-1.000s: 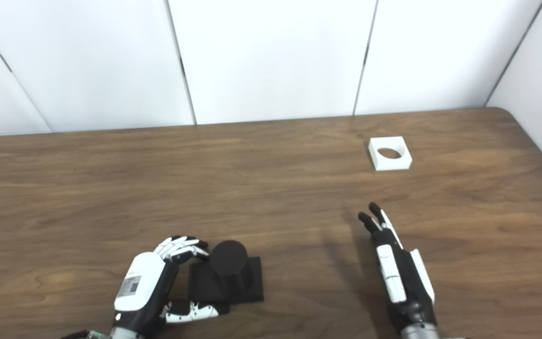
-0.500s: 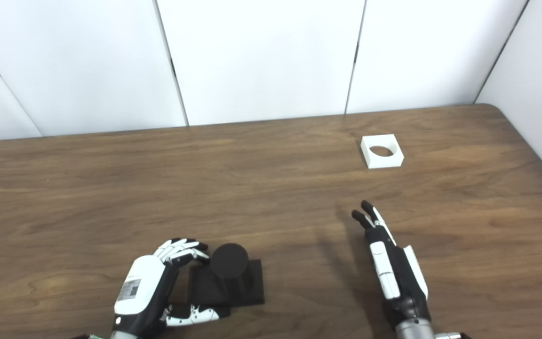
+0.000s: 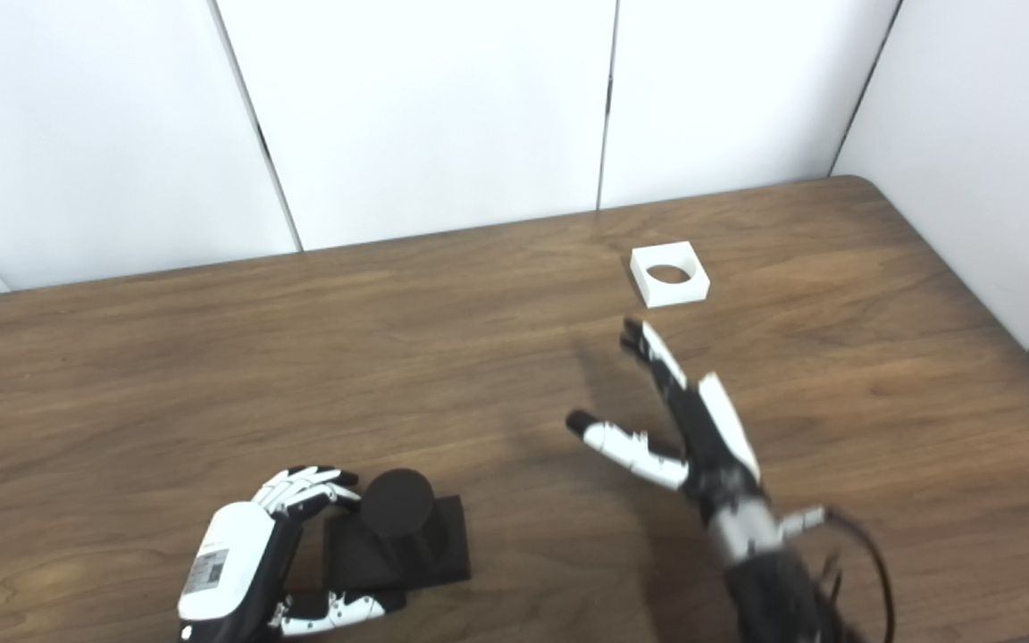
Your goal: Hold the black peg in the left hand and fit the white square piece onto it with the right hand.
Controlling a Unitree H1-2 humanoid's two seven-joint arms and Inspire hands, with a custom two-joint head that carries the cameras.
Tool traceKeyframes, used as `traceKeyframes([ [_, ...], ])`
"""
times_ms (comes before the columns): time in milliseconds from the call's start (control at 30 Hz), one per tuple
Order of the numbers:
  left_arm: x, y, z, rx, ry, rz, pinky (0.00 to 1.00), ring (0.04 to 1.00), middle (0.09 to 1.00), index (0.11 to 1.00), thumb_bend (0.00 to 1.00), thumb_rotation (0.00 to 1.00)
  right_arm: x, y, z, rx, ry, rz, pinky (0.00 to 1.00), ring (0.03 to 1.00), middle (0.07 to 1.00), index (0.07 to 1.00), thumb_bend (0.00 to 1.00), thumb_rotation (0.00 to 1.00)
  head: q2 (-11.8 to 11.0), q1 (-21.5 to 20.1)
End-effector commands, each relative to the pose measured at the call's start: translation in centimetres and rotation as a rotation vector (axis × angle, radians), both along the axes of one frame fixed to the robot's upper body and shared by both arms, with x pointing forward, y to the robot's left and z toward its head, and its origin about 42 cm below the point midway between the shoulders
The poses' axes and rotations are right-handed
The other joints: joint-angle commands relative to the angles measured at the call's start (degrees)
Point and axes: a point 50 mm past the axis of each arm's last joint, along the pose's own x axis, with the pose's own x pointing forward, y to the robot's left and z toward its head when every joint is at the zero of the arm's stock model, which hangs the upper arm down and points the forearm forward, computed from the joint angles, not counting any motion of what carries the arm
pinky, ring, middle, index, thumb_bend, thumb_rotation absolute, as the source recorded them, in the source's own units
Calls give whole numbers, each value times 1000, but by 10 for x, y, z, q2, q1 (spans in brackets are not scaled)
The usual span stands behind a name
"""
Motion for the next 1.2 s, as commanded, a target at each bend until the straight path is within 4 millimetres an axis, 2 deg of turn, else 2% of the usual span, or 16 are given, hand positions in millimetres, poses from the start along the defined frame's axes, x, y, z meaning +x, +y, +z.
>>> traceKeyframes([
  [0, -13, 5, -19, 43, 102, -32, 850, 823, 767, 487, 517, 44, 12, -9, 21, -56, -59, 5, 999, 960, 943, 960, 748, 397, -2, 1],
  [100, -14, 4, -19, 40, 99, -34, 844, 820, 764, 487, 517, 44, 31, -23, 35, -135, -55, 2, 989, 967, 949, 957, 784, 312, -7, 2],
  [233, -14, 4, -18, 38, 102, -35, 844, 821, 764, 487, 517, 43, 58, -42, 52, -270, -29, 6, 959, 988, 962, 949, 846, 264, -12, -3],
  [367, -15, 4, -17, 34, 93, -38, 839, 816, 759, 487, 517, 43, 88, -61, 61, -371, 8, 12, 963, 1000, 986, 950, 914, 252, -18, -9],
  [567, -17, 2, -17, 38, 96, -36, 838, 816, 760, 487, 517, 43, 137, -85, 81, -588, 70, 16, 939, 1000, 1000, 928, 940, 285, -20, 2],
  [767, -19, -1, -16, 41, 102, -35, 838, 818, 762, 487, 517, 44, 176, -100, 95, -711, 121, -13, 976, 1000, 1000, 896, 934, 186, -21, 15],
  [967, -20, -4, -16, 55, 99, -35, 834, 819, 763, 487, 518, 44, 208, -116, 108, -832, 191, -24, 979, 1000, 1000, 893, 934, 177, -22, 30],
  [1167, -21, -7, -15, 57, 91, -31, 834, 819, 760, 487, 518, 44, 231, -115, 122, -946, 259, 2, 998, 1000, 995, 869, 945, 172, -21, 33],
])
